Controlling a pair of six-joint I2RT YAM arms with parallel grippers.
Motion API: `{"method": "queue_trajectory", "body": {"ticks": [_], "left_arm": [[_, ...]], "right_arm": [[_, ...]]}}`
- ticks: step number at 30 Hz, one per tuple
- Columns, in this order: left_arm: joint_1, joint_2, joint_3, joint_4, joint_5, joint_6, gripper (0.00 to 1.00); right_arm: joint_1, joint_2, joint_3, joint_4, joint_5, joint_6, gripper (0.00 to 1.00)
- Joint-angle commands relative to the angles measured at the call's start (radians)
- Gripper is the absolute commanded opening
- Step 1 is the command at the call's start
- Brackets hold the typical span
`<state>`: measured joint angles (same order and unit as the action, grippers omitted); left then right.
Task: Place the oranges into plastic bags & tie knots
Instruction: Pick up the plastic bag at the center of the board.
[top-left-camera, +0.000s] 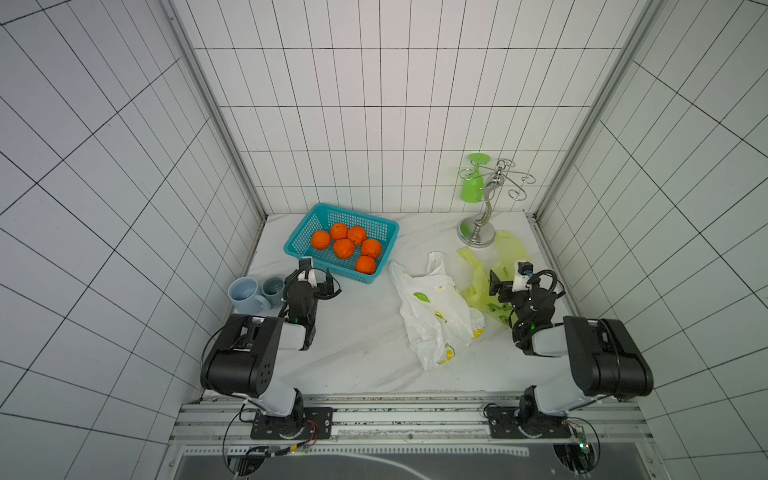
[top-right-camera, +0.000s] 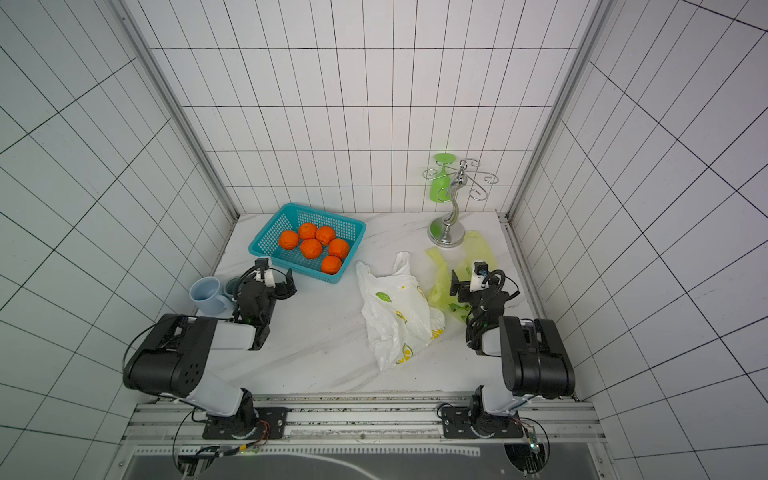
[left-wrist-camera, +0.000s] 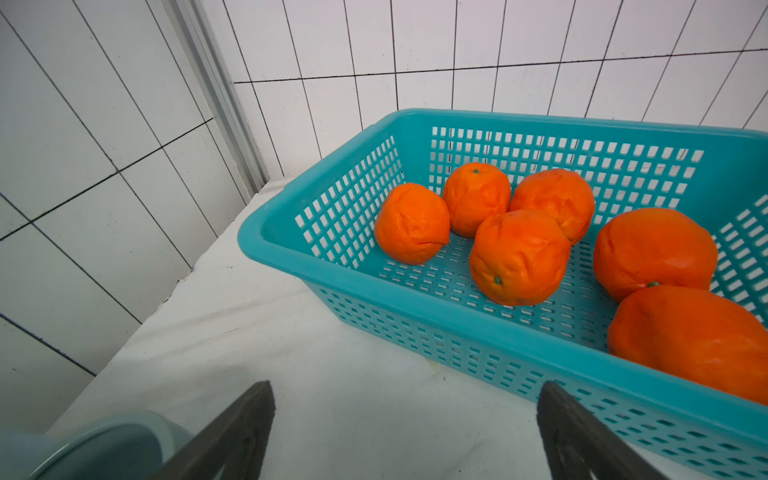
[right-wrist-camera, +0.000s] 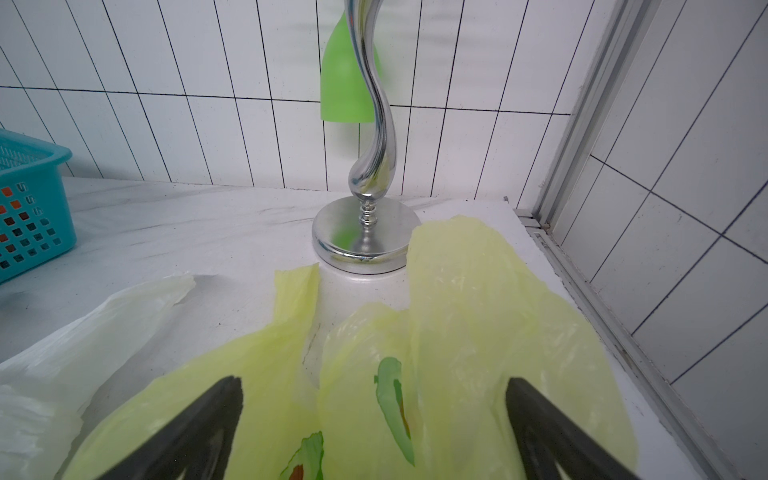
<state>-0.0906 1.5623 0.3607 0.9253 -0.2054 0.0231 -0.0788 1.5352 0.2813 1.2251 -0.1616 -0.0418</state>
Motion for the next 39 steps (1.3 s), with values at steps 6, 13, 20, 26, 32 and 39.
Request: {"method": "queue_trajectory", "body": {"ticks": [6, 13, 20, 26, 32, 39], "left_arm": [[0.250, -0.261, 0.201, -0.579, 0.347, -0.165, 0.98], [0.111, -0.291, 0.501, -1.172, 0.696, 0.152, 0.98], [-0.238, -0.219, 0.652, -1.318, 0.480, 0.245, 0.98], [-0.258, -0.179, 0.703, -1.375, 0.535, 0.232, 0.97], [-0.262, -0.223, 0.734, -1.418, 0.695, 0.271, 0.94], [-0.264, -0.218, 0.908, -1.438, 0.833, 0.160, 0.90]], "right_arm": [[-0.006, -0.341, 0.241, -0.704, -0.055, -0.006, 1.00], [0.163, -0.291, 0.588, -1.318, -0.240, -0.182, 0.91], [0.364, 0.002, 0.754, -1.418, -0.247, -0.115, 0.85], [0.397, 0.235, 0.866, -1.471, -0.316, -0.097, 0.38], [0.370, 0.098, 1.008, -1.650, -0.440, -0.487, 0.00], [0.364, -0.100, 1.115, -1.861, -0.597, -0.949, 0.00]]}}
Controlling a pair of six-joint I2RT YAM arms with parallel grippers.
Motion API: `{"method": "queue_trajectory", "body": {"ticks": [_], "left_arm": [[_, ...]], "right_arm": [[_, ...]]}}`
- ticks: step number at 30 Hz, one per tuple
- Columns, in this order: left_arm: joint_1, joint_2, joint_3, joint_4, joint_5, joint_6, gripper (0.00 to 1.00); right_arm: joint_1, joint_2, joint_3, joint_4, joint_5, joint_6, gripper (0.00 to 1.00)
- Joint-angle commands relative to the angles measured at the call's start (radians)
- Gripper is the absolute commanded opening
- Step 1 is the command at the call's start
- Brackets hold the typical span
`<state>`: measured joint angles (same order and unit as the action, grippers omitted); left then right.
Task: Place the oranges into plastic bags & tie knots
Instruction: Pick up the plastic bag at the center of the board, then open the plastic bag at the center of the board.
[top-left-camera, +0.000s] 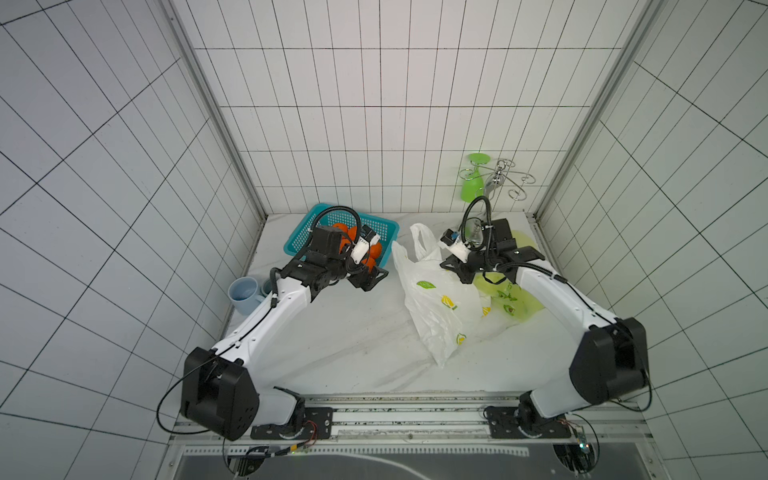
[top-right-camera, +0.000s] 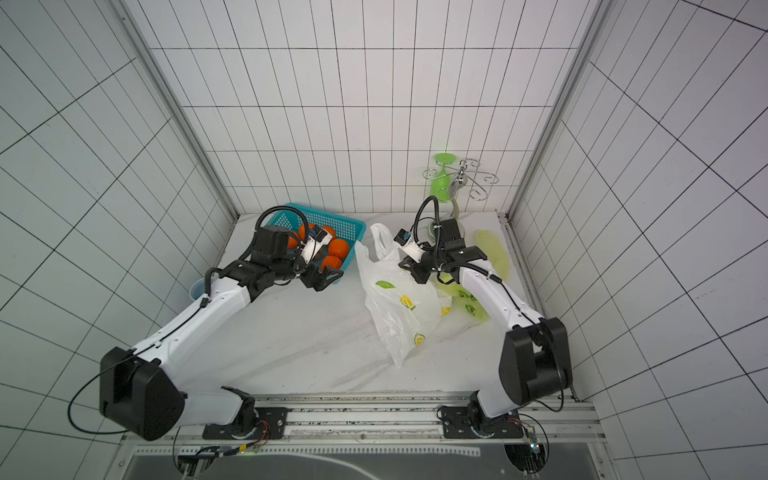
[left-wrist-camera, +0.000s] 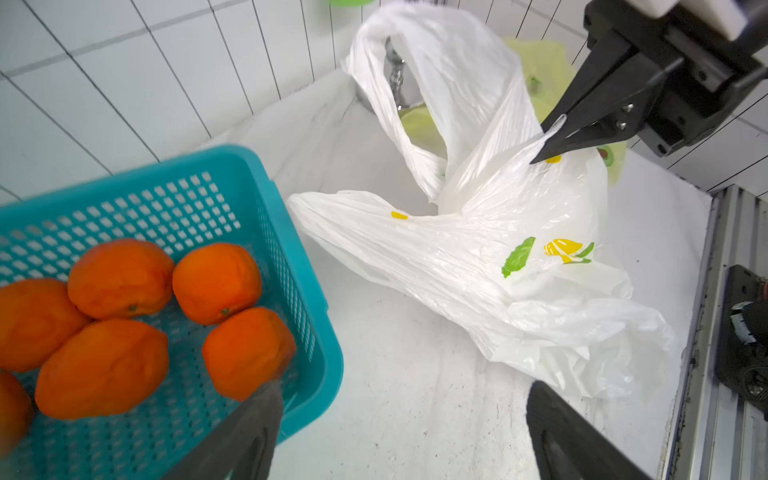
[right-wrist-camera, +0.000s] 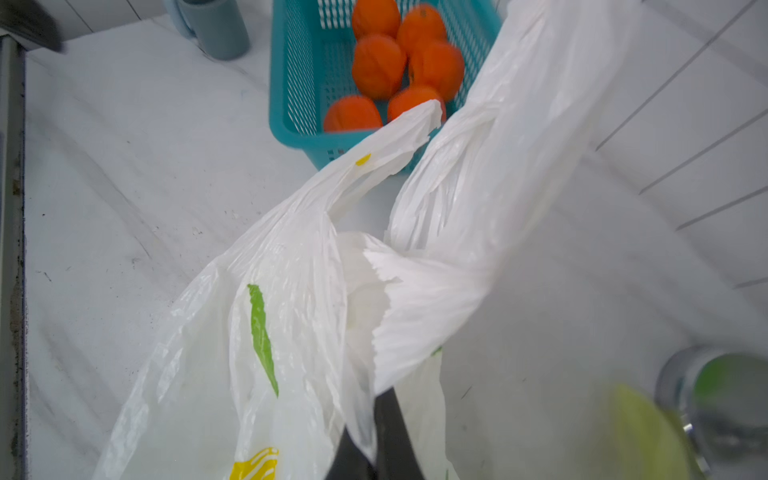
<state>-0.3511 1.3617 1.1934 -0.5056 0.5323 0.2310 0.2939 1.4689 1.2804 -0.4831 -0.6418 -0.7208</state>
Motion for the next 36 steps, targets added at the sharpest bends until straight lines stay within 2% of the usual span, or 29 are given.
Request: {"method": "queue_trajectory", "body": {"ticks": [1, 4, 6, 10, 14, 18, 21, 23, 24, 26, 27, 28, 29, 30, 31, 33, 36], "left_arm": [[-0.004, -0.012, 0.102, -0.005, 0.110, -0.076, 0.90], [-0.014, 0.003, 0.167, 0.023, 0.129, -0.137, 0.90], [-0.025, 0.016, 0.216, 0.022, 0.131, -0.130, 0.91], [-0.059, 0.057, 0.287, -0.019, 0.116, 0.018, 0.93], [-0.072, 0.148, 0.345, -0.028, 0.100, 0.099, 0.90], [-0.080, 0.241, 0.404, -0.050, 0.093, 0.182, 0.73], [-0.081, 0.266, 0.413, -0.021, 0.150, 0.173, 0.64], [-0.087, 0.275, 0.414, -0.012, 0.209, 0.157, 0.50], [-0.091, 0.277, 0.412, -0.014, 0.236, 0.146, 0.40], [-0.094, 0.273, 0.396, -0.006, 0.284, 0.098, 0.16], [-0.094, 0.264, 0.379, 0.010, 0.303, 0.050, 0.04], [-0.094, 0.248, 0.352, 0.049, 0.313, -0.009, 0.00], [-0.094, 0.226, 0.324, 0.090, 0.315, -0.065, 0.00], [-0.094, 0.197, 0.281, 0.153, 0.310, -0.128, 0.00], [-0.095, 0.163, 0.239, 0.218, 0.289, -0.191, 0.00], [-0.098, 0.109, 0.182, 0.302, 0.245, -0.275, 0.00], [-0.118, 0.068, 0.152, 0.328, 0.173, -0.356, 0.00]], "right_arm": [[-0.009, -0.038, 0.142, -0.176, -0.122, -0.301, 0.00], [-0.007, -0.026, 0.216, -0.220, -0.133, -0.359, 0.00], [-0.007, -0.011, 0.262, -0.253, -0.140, -0.390, 0.00], [-0.001, 0.028, 0.340, -0.350, -0.187, -0.463, 0.00], [0.014, 0.071, 0.395, -0.442, -0.205, -0.527, 0.00], [0.013, 0.108, 0.425, -0.498, -0.190, -0.566, 0.00], [0.013, 0.133, 0.445, -0.545, -0.164, -0.590, 0.00], [0.013, 0.143, 0.453, -0.554, -0.150, -0.592, 0.00], [0.011, 0.152, 0.457, -0.552, -0.146, -0.589, 0.00], [0.007, 0.167, 0.465, -0.504, -0.119, -0.515, 0.00], [0.008, 0.176, 0.472, -0.430, -0.067, -0.415, 0.00], [0.007, 0.189, 0.481, -0.342, 0.022, -0.282, 0.00], [0.007, 0.205, 0.496, -0.254, 0.124, -0.140, 0.05], [-0.004, 0.235, 0.534, -0.186, 0.280, 0.020, 0.11], [-0.029, 0.276, 0.608, -0.193, 0.366, 0.134, 0.21], [-0.084, 0.340, 0.735, -0.257, 0.402, 0.242, 0.36], [-0.106, 0.319, 0.696, -0.193, 0.526, 0.264, 0.48]]}}
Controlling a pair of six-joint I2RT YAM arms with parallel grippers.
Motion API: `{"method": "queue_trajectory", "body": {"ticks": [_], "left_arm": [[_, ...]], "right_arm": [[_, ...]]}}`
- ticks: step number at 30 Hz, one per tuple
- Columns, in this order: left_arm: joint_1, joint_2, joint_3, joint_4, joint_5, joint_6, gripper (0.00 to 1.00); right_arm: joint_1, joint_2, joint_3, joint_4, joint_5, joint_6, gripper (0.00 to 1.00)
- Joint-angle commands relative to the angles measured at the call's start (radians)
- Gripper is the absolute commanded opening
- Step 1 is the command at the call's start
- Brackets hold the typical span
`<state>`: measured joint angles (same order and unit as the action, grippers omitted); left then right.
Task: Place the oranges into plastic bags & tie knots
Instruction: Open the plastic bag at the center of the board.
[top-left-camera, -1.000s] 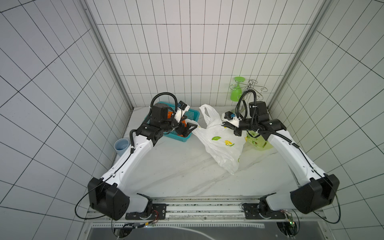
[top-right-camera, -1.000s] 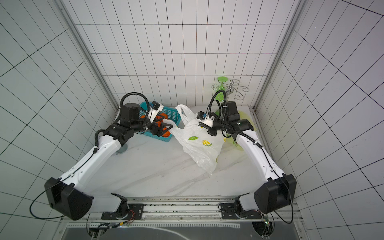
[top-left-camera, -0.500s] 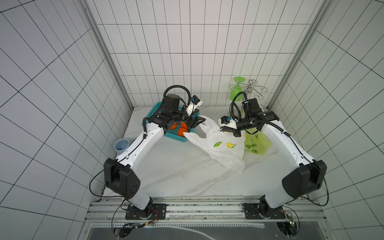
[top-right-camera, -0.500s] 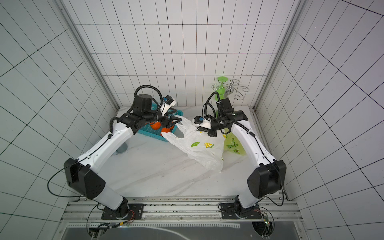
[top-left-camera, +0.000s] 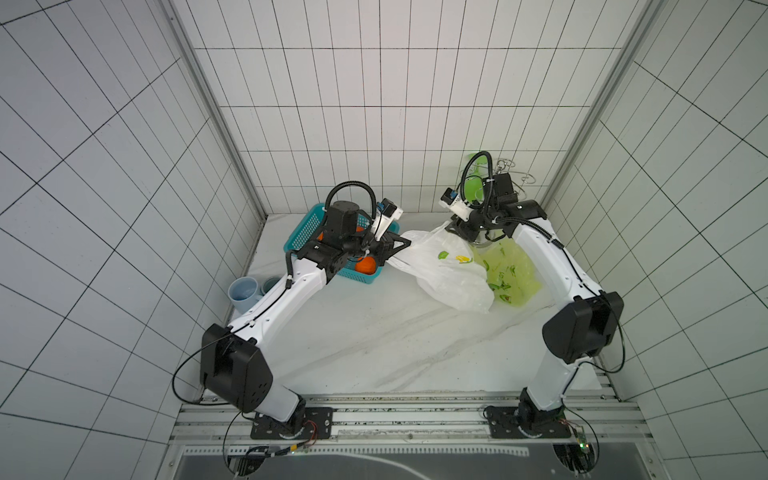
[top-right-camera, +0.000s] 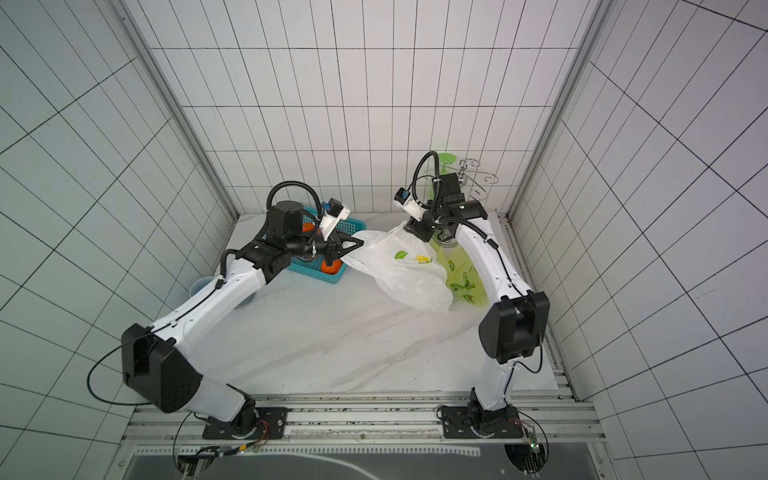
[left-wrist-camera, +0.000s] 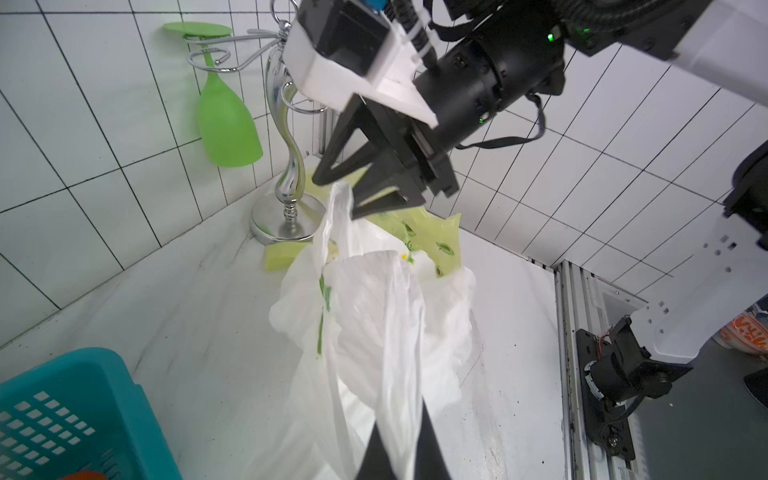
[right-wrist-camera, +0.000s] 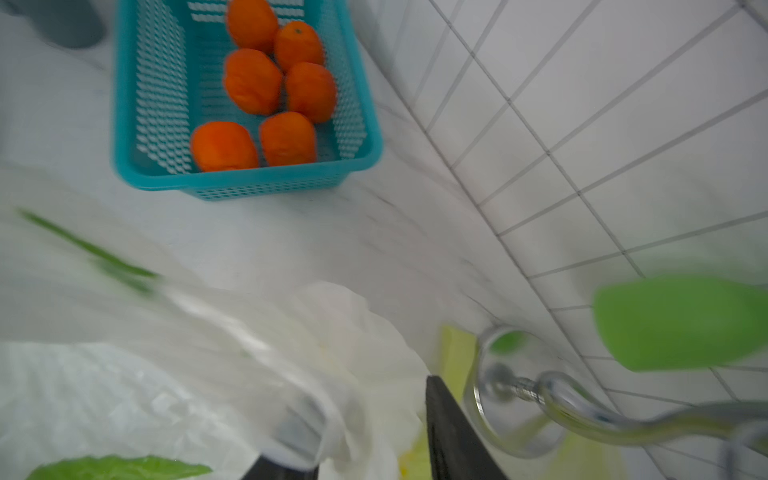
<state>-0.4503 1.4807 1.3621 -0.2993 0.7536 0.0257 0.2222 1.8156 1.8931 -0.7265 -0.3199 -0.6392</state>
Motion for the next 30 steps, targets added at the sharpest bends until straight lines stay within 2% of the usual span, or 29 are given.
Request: {"method": "queue_trajectory", "body": {"ticks": [1, 4, 5, 9, 11, 14, 16, 21, 26, 30], "left_arm": [[-0.033, -0.059, -0.024, 0.121, -0.095, -0.175, 0.00], [-0.067, -0.066, -0.046, 0.124, -0.191, -0.217, 0.00], [-0.075, -0.067, -0.050, 0.124, -0.204, -0.216, 0.00], [-0.080, -0.078, -0.080, 0.135, -0.204, -0.179, 0.00], [-0.080, -0.098, -0.111, 0.160, -0.175, -0.110, 0.00], [-0.081, -0.117, -0.147, 0.176, -0.153, -0.026, 0.00], [-0.082, -0.120, -0.160, 0.179, -0.150, -0.001, 0.00], [-0.088, -0.129, -0.185, 0.186, -0.137, 0.015, 0.00], [-0.096, -0.131, -0.193, 0.187, -0.140, 0.024, 0.00], [-0.099, -0.138, -0.199, 0.190, -0.142, 0.029, 0.00]], "right_arm": [[-0.031, -0.052, 0.042, 0.081, 0.222, 0.171, 0.52], [-0.021, -0.147, -0.062, 0.113, 0.108, 0.150, 0.59], [-0.020, -0.185, -0.097, 0.115, 0.032, 0.133, 0.69], [-0.014, -0.334, -0.240, 0.157, -0.174, 0.121, 0.87], [0.009, -0.381, -0.292, 0.151, -0.257, 0.123, 0.92], [0.065, -0.394, -0.338, 0.130, -0.278, 0.170, 0.92], [0.100, -0.385, -0.371, 0.131, -0.220, 0.210, 0.92], [0.201, -0.364, -0.484, 0.176, 0.031, 0.238, 0.92], [0.223, -0.327, -0.510, 0.231, 0.214, 0.260, 0.90], [0.223, -0.316, -0.546, 0.259, 0.360, 0.231, 0.82]]}}
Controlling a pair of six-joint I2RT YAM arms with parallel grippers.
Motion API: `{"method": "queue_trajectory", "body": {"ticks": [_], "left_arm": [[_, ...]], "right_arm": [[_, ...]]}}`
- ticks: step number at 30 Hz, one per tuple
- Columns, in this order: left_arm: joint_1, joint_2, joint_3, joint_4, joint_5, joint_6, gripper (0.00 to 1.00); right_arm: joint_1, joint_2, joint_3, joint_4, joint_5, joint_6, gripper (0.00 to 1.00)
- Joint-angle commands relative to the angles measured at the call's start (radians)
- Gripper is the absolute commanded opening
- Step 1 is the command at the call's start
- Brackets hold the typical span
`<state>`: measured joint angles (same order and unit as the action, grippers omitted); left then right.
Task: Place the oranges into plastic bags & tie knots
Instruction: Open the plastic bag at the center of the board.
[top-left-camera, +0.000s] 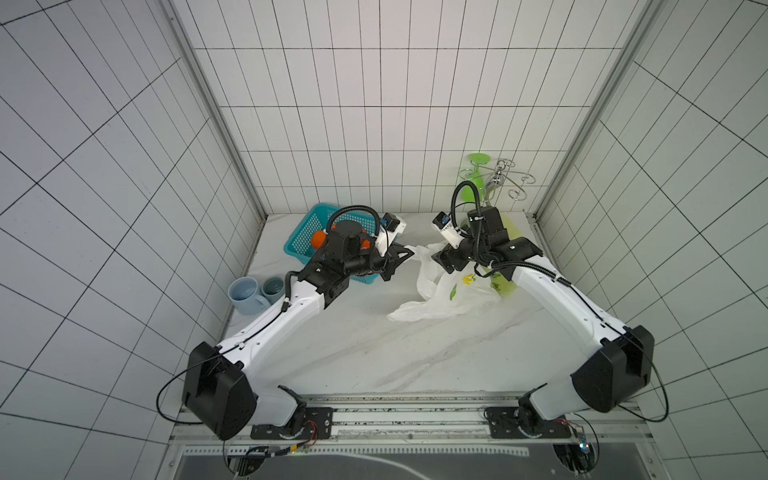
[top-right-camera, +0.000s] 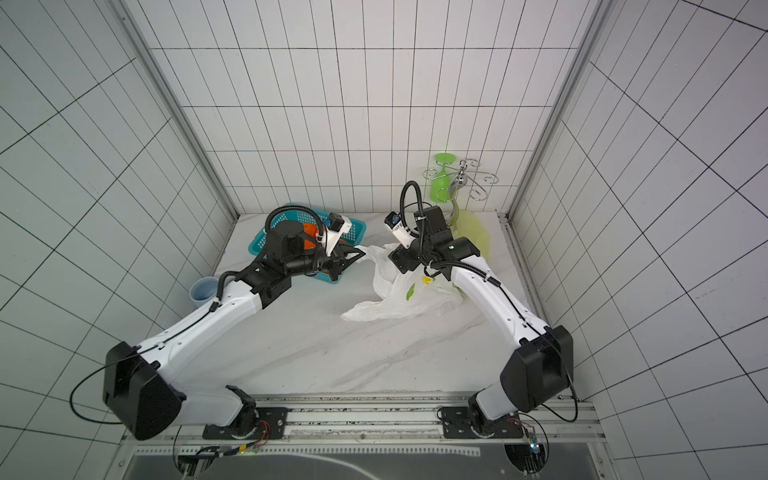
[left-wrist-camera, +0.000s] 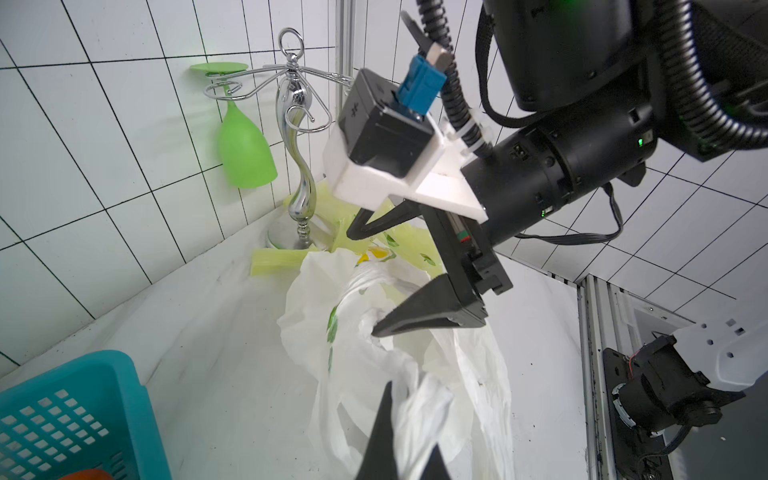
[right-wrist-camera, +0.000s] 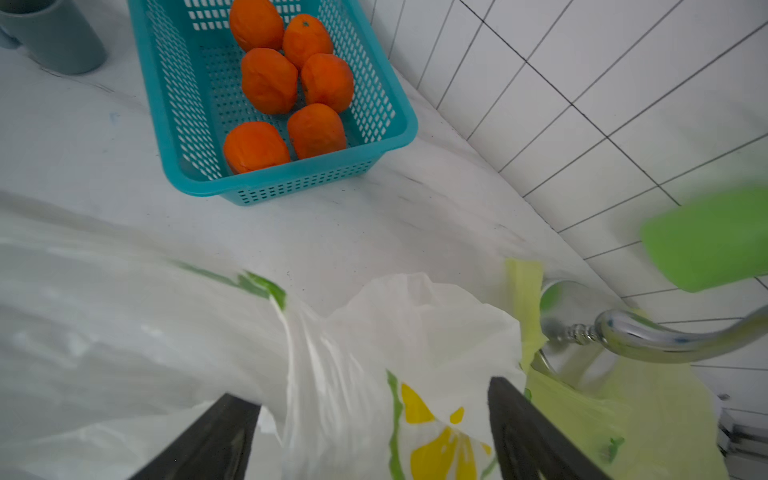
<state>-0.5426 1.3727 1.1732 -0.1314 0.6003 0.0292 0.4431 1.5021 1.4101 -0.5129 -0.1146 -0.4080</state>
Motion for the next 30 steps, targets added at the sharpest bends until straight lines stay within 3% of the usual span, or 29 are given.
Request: {"method": "queue_trajectory", "body": {"ticks": [1, 5, 7, 9, 11, 13, 14, 17, 21, 25, 30], "left_arm": [[-0.007, -0.035, -0.013, 0.022, 0.007, 0.030, 0.00], [-0.005, -0.057, -0.016, -0.010, -0.031, 0.105, 0.00], [-0.006, -0.079, -0.026, -0.047, -0.080, 0.237, 0.00], [-0.005, -0.105, -0.063, -0.068, -0.181, 0.408, 0.00], [-0.002, -0.116, -0.121, -0.073, -0.357, 0.636, 0.00], [0.007, -0.107, -0.200, -0.063, -0.459, 0.880, 0.00], [0.009, -0.101, -0.246, -0.068, -0.502, 1.015, 0.00], [0.009, -0.079, -0.344, -0.058, -0.600, 1.247, 0.03], [0.007, -0.068, -0.302, -0.161, -0.583, 1.225, 0.17], [0.014, -0.116, -0.166, -0.355, -0.347, 1.023, 0.33], [0.018, -0.170, -0.073, -0.434, -0.102, 0.823, 0.44]], "right_arm": [[0.000, -0.002, -0.071, 0.043, 0.181, -0.011, 0.77], [-0.027, -0.009, -0.083, 0.031, 0.234, -0.054, 0.46], [-0.056, -0.002, -0.049, 0.027, 0.259, -0.095, 0.28], [-0.089, -0.005, 0.031, 0.000, 0.249, -0.113, 0.17], [-0.148, -0.024, 0.132, -0.053, 0.097, -0.068, 0.09], [-0.207, -0.028, 0.204, -0.099, -0.066, -0.005, 0.02], [-0.226, -0.029, 0.218, -0.113, -0.129, 0.026, 0.01], [-0.242, -0.027, 0.194, -0.129, -0.264, 0.079, 0.00], [-0.242, -0.013, 0.142, -0.119, -0.349, 0.089, 0.00], [-0.243, 0.012, 0.119, -0.110, -0.324, 0.081, 0.01], [-0.239, 0.032, 0.118, -0.106, -0.318, 0.084, 0.04]]}}
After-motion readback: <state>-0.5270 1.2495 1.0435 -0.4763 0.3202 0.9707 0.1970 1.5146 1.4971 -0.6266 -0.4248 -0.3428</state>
